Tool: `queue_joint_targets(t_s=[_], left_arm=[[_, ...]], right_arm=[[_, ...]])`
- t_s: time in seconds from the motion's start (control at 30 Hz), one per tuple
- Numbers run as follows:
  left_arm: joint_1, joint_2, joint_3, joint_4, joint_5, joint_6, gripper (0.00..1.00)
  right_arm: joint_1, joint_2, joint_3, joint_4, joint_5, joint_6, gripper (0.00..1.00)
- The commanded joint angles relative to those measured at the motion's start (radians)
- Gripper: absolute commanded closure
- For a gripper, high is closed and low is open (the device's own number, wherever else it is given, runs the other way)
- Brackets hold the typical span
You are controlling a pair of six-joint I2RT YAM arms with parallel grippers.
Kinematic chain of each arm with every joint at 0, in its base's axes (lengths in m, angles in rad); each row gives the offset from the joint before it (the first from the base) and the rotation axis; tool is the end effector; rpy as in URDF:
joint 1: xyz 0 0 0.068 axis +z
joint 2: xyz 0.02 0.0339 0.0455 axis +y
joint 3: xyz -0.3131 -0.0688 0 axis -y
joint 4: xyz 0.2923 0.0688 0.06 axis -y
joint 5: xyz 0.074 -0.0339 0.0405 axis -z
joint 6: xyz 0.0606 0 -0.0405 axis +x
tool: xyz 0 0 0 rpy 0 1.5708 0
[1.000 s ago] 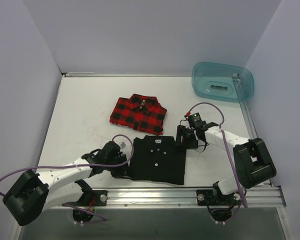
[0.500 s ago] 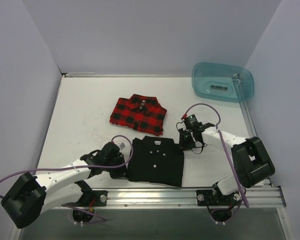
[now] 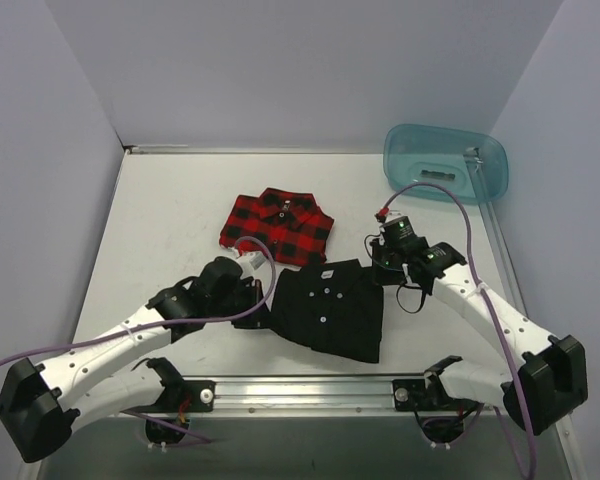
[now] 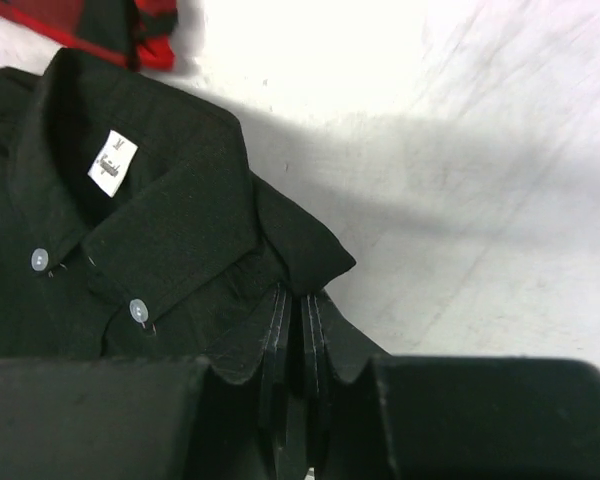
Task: Fold and stack the long sleeve shirts
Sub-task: Neatly place the folded shirt to the corner
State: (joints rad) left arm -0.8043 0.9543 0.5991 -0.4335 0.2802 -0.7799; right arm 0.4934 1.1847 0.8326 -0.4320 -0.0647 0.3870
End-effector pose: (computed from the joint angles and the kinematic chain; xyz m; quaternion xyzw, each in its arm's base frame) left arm 0.1454 -0.1752 0.2297 0.0644 0.9147 -0.3593 0.1732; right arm 0.2556 0.1419 0.2641 -0.0615 0.9212 0.1903 0.3338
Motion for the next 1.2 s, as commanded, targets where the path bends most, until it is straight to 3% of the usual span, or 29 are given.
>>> queue_joint_targets(t_s=[0.0,0.33,0.43,0.57,0.83,1.17], left_arm=[[-0.001,0.012,0.117,-0.069,-0.050,0.070,1.00],[0.028,0.115,0.433,-0.183,-0.121,0.185,1.00],[0.085,0.153,0.511,-0.211,-0.141,0.229,1.00],[0.241,0.237,0.580,-0.209,-0.111,0.307,1.00],[0.460,0.380,0.639,-0.116,-0.105,0.392,1.00],[0.576,0.482,0.561,0.027,-0.091,0.383,1.00]], right_arm=[[0.005,-0.037,0.101,-0.074,0.104,-0.045,1.00],[-0.003,0.029,0.402,-0.160,0.155,-0.126,1.00],[-0.015,0.073,0.485,-0.157,0.152,-0.138,1.00],[-0.029,0.176,0.583,-0.117,0.135,-0.137,1.00],[-0.035,0.403,0.714,0.042,0.114,-0.138,1.00],[-0.044,0.674,0.889,0.206,0.072,-0.204,1.00]])
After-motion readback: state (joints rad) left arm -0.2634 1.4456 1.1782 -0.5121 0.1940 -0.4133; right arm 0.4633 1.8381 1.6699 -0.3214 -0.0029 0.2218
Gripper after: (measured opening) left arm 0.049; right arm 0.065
